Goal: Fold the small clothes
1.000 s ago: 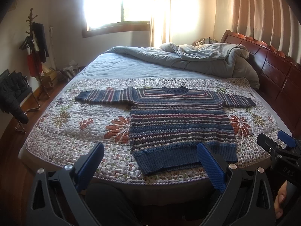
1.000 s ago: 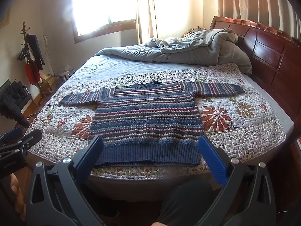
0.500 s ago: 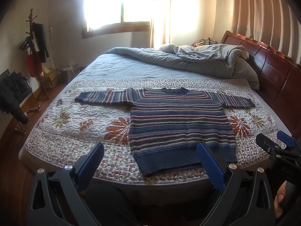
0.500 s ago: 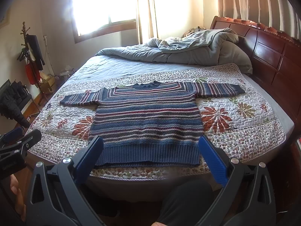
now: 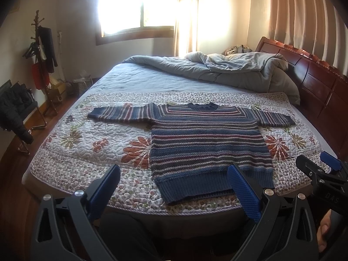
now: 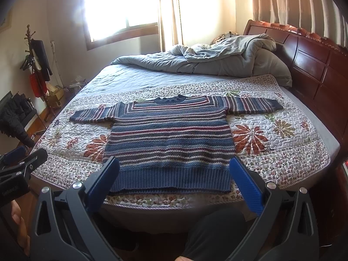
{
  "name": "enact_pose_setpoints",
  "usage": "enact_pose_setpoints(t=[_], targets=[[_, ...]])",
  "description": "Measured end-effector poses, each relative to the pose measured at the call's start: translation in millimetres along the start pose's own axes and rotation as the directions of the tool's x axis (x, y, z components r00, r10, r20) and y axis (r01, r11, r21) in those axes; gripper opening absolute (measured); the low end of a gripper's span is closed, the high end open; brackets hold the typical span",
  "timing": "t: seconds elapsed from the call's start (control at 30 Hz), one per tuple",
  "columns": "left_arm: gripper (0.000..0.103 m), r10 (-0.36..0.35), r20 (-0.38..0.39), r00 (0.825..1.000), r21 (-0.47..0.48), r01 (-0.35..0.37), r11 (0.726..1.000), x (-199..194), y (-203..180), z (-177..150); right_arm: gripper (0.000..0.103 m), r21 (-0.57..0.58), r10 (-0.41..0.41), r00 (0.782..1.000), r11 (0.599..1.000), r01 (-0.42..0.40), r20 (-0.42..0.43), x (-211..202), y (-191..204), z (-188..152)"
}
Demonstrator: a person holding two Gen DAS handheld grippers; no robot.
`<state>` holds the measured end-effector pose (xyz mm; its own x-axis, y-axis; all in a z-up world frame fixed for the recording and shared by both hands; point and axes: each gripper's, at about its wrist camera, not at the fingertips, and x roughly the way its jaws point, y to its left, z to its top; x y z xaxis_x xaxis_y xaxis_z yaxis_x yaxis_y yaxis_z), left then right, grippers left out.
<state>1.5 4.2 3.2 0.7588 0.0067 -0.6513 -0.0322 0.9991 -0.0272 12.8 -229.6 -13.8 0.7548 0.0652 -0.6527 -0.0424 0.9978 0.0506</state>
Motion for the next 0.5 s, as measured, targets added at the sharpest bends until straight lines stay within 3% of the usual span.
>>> enact_pose_setpoints(t=[0.5], targets=[[0.099, -0.001, -0.006, 1.000, 0.003, 0.001, 1.000, 1.0, -0.6, 0.4, 0.101, 0.002, -0.002, 1.000, 1.000, 0.002, -0.007, 2.6, -0.1, -0.4]])
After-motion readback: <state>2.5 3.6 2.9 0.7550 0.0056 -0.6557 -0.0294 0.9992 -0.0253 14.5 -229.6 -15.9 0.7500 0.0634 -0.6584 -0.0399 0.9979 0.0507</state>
